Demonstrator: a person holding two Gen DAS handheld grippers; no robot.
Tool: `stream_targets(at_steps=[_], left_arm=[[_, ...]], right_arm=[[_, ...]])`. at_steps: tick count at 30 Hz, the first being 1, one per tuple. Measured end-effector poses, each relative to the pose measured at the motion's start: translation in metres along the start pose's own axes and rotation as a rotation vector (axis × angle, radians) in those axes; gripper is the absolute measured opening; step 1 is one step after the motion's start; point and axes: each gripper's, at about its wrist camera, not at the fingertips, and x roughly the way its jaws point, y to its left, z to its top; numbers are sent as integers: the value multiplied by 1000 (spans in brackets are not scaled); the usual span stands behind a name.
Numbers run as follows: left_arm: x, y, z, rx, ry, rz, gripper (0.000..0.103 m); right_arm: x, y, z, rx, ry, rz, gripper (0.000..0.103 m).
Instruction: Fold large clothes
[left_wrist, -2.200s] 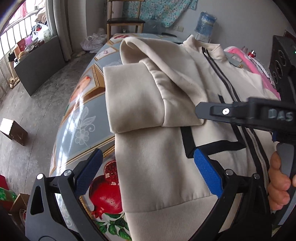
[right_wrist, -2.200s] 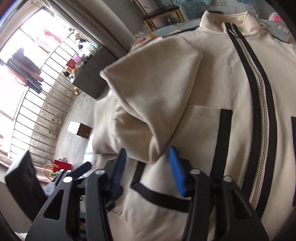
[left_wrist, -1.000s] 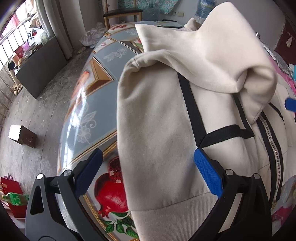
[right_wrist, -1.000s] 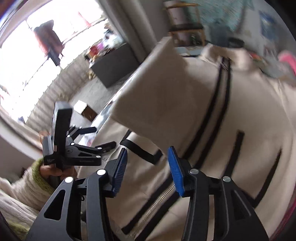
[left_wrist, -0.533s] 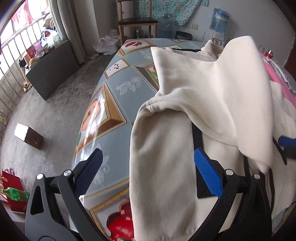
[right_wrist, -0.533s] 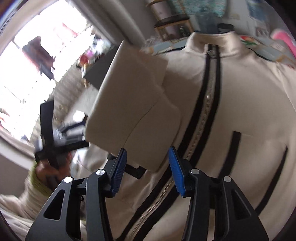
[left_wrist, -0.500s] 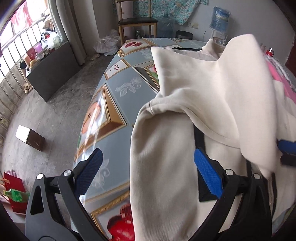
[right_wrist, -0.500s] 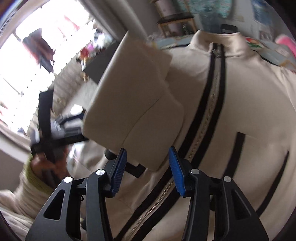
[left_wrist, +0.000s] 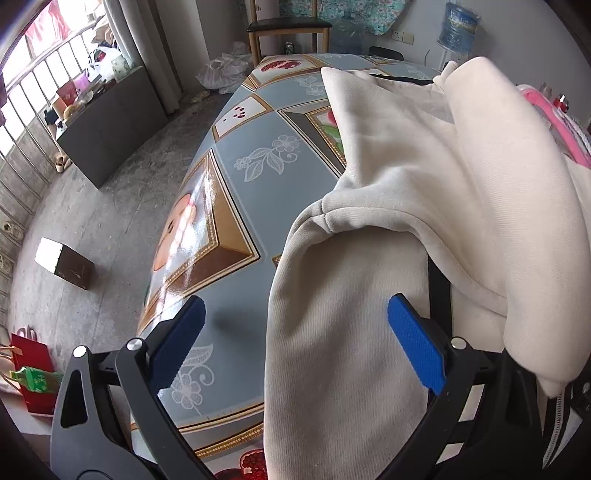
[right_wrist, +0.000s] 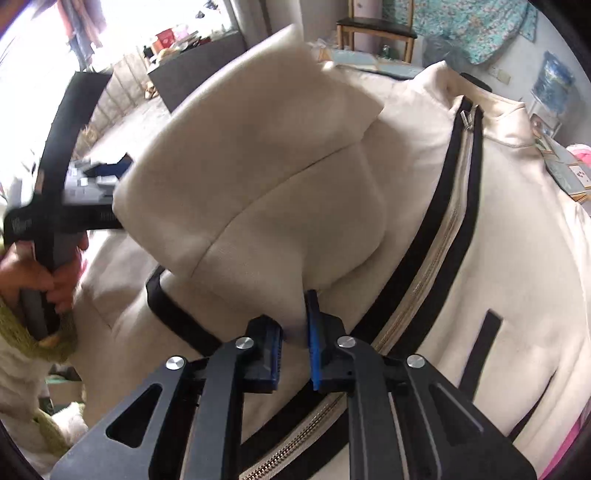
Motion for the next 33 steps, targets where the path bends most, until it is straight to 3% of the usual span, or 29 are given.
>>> stream_targets(at_steps=[4,9,13,15,17,19,20,23,25,27,29,33], left_arm=[[4,4,2,-13,9,-21,96],[6,6,4,-20,6,-26,96],[8,5,5,-14,1,-30,96],[8,6,5,-12,-2,-31,96],[8,8,5,-10,-2,-33,96],[8,9,6,-7,-2,-33,96],[8,9,6,-7,-2,-33,96],[8,10,6,-2,-2,-33,96],[8,10,6,-3,0,-31,97],[8,10,6,0,-1,-28,97],[8,10,6,-1,-2,-29,97],[7,9,6,-2,-3,-25,97]], right_arm=[[-38,-13,19,-10,-120,-175,10],[-101,-60,62,-9,-264,-421,10],[-135,-99,62,33,-338,-532,10],[-135,-114,46,76,-306,-542,10],[-114,-135,33,103,-230,-515,10],[-84,-147,5,118,-87,-480,11],[-69,-153,-13,131,-1,-447,12],[-55,-170,-47,222,108,-324,19],[-65,-182,-57,311,74,-222,30],[-84,-203,-60,448,-19,-58,45],[-91,-218,-57,535,-79,28,48],[-68,-244,-46,651,-56,40,48]])
